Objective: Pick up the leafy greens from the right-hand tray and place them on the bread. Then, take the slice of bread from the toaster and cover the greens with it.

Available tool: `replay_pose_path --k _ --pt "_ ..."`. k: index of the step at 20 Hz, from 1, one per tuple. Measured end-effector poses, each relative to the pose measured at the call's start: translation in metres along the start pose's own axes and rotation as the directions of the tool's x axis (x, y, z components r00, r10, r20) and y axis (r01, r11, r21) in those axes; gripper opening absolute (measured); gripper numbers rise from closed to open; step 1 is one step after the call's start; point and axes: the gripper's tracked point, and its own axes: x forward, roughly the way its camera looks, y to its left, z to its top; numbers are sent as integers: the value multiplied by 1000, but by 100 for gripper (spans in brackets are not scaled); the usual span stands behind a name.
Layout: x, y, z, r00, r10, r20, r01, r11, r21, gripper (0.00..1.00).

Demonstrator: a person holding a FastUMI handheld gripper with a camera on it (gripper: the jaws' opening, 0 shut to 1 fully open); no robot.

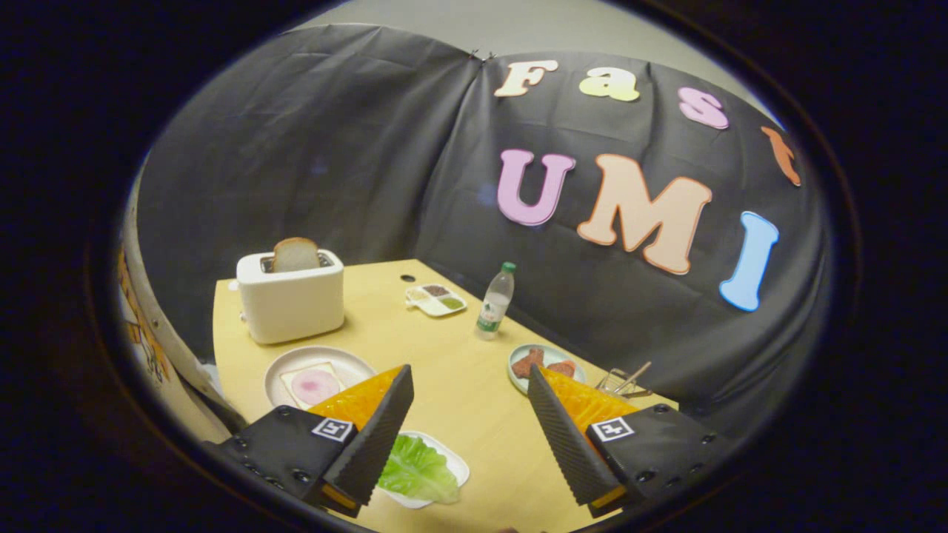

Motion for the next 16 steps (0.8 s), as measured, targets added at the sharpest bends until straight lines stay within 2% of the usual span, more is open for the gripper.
replay_pose_path --k 8,16 --pt "25 23 -68 978 156 -136 -160 987 -16 100" --pt "42 47 -143 919 260 -297 -274 962 -6 100"
